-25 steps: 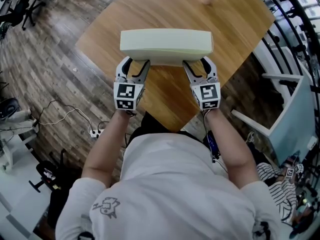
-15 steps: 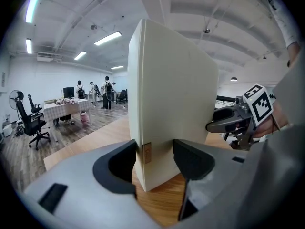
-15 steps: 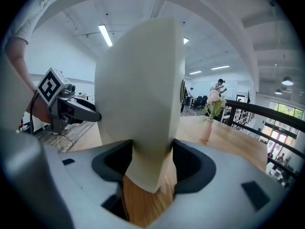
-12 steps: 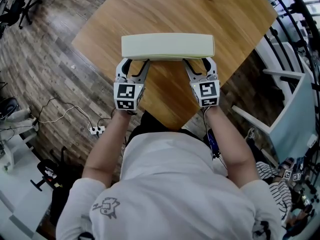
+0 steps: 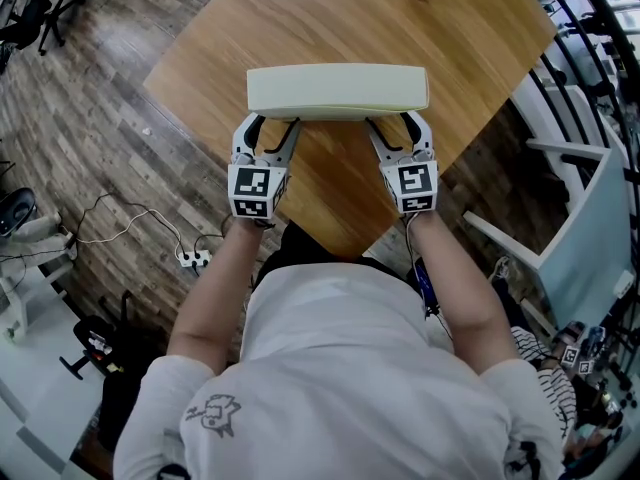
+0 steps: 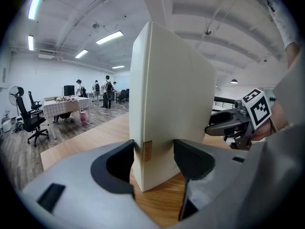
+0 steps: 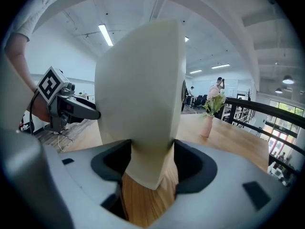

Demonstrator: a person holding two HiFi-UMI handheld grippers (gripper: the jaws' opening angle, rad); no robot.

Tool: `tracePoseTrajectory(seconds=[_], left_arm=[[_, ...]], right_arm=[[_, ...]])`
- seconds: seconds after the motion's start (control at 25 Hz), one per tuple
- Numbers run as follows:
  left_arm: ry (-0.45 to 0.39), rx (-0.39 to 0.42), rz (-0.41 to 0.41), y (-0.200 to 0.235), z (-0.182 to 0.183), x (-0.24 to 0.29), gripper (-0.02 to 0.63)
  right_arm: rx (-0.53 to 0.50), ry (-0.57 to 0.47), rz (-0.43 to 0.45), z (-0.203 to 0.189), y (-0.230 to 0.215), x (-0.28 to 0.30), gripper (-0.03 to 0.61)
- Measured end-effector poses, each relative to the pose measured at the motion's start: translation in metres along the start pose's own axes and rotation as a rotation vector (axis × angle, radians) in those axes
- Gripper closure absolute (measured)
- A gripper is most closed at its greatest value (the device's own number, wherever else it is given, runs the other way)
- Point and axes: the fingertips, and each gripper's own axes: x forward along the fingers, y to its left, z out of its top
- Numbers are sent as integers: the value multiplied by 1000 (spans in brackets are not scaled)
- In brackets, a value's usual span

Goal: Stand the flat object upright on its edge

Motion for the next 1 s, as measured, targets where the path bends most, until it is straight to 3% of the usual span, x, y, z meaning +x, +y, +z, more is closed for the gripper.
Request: tracePoseTrajectory(seconds=[0.52, 0.76, 1.0], left_arm=[[-16, -20, 60, 3, -4, -18, 360], [-55, -6, 63, -2, 13, -41, 360], [-121, -4, 15, -36, 44, -68, 391]], right_arm=[[24, -9, 1, -1, -2, -20, 267], [3, -56, 30, 20, 8, -39, 301], [-27, -138, 90, 52, 15, -74, 384]])
